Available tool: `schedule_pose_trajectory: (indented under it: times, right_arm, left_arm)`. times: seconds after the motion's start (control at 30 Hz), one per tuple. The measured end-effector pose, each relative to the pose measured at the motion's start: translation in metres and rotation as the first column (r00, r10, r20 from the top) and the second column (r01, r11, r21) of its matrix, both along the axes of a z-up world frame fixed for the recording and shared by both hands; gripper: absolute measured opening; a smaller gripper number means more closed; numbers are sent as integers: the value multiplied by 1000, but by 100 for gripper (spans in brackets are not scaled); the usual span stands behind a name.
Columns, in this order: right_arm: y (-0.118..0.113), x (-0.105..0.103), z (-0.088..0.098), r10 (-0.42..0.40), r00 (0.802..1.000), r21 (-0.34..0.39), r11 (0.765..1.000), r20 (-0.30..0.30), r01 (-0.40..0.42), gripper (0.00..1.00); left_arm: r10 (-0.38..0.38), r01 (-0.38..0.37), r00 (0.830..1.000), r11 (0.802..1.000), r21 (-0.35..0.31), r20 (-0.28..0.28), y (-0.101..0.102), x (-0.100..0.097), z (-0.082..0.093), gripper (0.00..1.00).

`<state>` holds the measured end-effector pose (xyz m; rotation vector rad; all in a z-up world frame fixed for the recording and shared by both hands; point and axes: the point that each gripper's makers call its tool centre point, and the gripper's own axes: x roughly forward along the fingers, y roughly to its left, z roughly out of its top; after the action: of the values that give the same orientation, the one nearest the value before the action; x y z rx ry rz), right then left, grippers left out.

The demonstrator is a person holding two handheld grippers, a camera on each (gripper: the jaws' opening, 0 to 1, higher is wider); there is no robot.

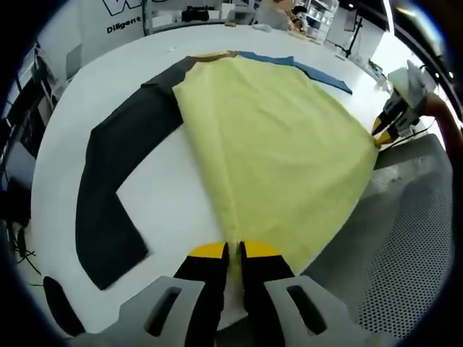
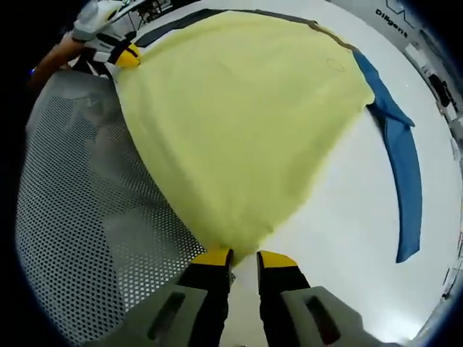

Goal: Fold the garment on the visible template until the final outline fits inside the template.

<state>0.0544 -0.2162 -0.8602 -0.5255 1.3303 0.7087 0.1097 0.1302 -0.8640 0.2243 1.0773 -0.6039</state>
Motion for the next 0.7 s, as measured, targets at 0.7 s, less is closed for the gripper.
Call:
schedule_pose_trajectory:
  times: [0.7]
  right_arm:
    - [7, 78, 68, -147, 927, 199, 977, 346, 80, 13]
  left_arm:
    - [149, -48, 917, 962, -268, 369, -58, 63, 105, 12]
